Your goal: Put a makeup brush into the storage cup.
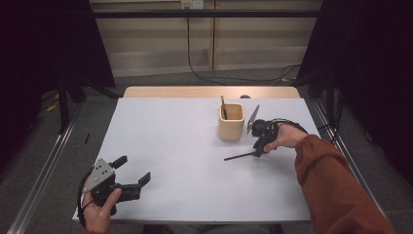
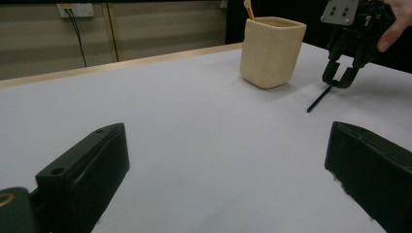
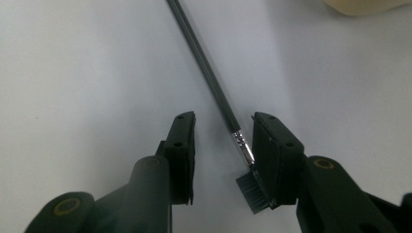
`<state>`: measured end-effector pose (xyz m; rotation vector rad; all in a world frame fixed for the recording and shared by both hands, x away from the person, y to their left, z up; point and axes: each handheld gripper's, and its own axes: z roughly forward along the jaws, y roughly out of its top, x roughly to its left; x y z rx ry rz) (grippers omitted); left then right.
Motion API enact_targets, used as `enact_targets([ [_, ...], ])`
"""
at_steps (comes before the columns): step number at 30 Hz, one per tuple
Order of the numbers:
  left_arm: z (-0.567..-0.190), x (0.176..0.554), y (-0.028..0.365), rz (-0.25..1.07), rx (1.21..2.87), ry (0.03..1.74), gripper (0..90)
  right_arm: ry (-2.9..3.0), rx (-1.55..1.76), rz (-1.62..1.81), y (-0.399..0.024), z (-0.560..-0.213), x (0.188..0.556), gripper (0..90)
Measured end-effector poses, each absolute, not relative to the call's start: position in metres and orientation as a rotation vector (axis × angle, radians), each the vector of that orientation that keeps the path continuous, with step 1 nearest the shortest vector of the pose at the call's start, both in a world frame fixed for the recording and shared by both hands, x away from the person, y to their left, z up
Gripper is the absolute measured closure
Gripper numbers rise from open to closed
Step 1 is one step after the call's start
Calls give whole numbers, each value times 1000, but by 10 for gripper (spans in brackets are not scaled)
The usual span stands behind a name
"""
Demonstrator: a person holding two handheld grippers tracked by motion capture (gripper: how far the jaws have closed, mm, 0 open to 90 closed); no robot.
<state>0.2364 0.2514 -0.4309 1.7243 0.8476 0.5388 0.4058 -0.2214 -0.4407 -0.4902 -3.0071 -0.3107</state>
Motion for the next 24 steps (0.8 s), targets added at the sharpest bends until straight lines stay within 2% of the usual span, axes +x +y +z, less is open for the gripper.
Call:
enact_targets([
  [13, -431, 236, 251, 539, 1728, 846, 20, -3041, -468, -274, -219, -448, 407, 630],
  [24, -431, 236, 250, 540, 1743, 839, 21, -3078, -430, -221, -213, -450, 402, 737],
])
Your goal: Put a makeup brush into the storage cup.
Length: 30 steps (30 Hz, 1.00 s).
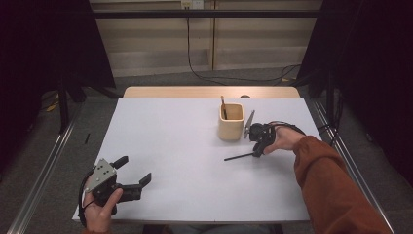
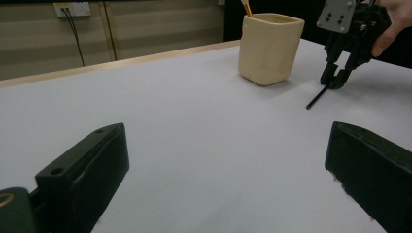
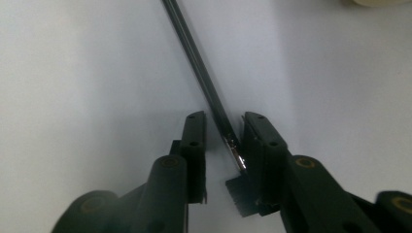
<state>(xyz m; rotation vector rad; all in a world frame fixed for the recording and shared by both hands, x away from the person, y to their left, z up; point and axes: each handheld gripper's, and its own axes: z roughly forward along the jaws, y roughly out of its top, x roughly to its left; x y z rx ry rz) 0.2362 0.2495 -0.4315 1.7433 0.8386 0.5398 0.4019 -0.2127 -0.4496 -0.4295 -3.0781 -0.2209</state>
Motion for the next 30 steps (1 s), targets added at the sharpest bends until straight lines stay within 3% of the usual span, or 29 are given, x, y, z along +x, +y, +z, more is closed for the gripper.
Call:
enact_targets([
  [5, -432, 237, 250, 540, 1743, 843, 21, -3055, -437, -235, -215, -450, 403, 852],
  [30, -433, 238, 251, 535, 1750, 850, 21, -3078, -467, -277, -218, -446, 402, 856],
])
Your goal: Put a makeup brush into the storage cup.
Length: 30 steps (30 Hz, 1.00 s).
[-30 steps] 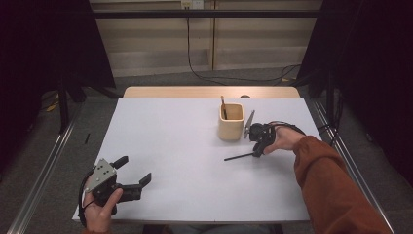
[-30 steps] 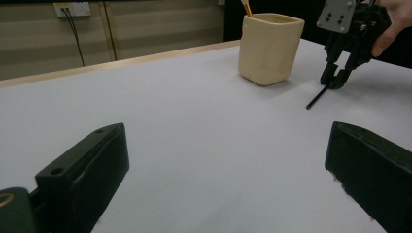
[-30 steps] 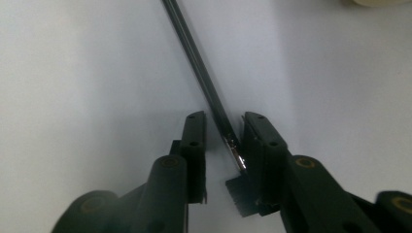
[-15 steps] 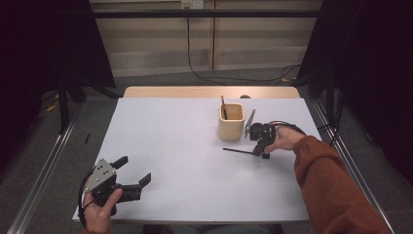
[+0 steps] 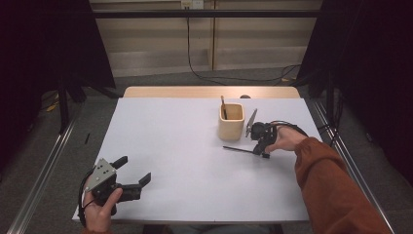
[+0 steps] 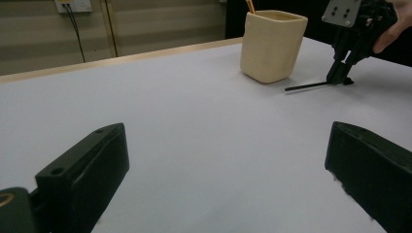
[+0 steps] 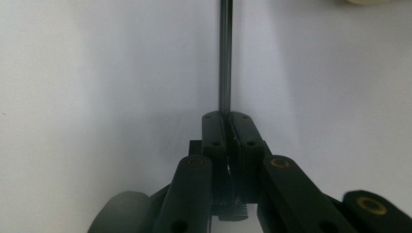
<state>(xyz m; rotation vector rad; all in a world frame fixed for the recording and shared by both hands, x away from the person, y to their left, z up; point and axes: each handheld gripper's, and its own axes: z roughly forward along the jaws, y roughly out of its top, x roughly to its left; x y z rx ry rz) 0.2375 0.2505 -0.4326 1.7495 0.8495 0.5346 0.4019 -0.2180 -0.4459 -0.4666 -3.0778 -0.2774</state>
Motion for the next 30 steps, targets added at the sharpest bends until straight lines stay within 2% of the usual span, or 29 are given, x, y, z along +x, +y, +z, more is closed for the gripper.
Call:
enact_targets([
  [22, -432, 236, 251, 542, 1738, 849, 21, -3034, -536, -478, -232, -438, 383, 855],
  [30, -431, 236, 251, 549, 1737, 850, 21, -3032, -572, -626, -240, -426, 376, 855],
])
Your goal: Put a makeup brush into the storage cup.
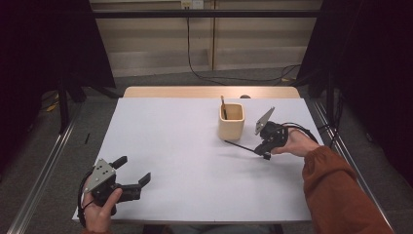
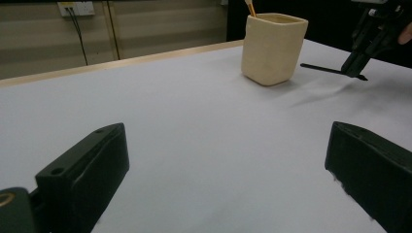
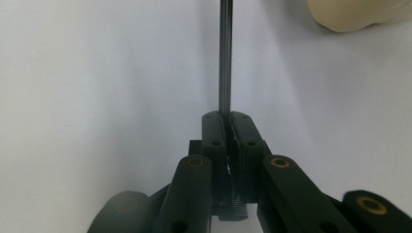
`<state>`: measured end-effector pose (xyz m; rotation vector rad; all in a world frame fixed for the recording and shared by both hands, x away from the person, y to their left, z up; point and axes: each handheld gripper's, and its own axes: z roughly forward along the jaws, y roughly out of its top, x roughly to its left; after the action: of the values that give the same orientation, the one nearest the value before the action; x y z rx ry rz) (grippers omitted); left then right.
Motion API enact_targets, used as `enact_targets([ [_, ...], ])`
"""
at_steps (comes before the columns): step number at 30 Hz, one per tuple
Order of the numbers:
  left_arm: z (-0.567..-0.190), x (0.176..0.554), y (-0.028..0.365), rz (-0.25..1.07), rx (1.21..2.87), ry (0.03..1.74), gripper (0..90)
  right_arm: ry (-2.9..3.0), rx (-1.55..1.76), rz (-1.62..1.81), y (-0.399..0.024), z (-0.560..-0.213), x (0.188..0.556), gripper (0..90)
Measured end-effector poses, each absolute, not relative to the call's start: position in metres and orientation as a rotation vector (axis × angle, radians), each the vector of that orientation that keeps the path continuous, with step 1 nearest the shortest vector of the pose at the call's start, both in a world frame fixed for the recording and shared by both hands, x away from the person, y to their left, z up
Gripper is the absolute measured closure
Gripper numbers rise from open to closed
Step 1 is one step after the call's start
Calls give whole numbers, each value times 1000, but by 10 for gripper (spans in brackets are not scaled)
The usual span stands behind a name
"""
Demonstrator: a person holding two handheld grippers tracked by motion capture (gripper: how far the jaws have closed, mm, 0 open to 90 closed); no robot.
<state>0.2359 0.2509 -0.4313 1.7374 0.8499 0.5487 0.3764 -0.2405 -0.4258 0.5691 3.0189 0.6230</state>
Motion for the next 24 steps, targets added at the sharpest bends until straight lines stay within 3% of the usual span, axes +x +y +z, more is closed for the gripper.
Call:
enact_targets([
  [24, -432, 236, 250, 544, 1736, 848, 21, 2778, 663, 1017, -263, -416, 354, 855],
])
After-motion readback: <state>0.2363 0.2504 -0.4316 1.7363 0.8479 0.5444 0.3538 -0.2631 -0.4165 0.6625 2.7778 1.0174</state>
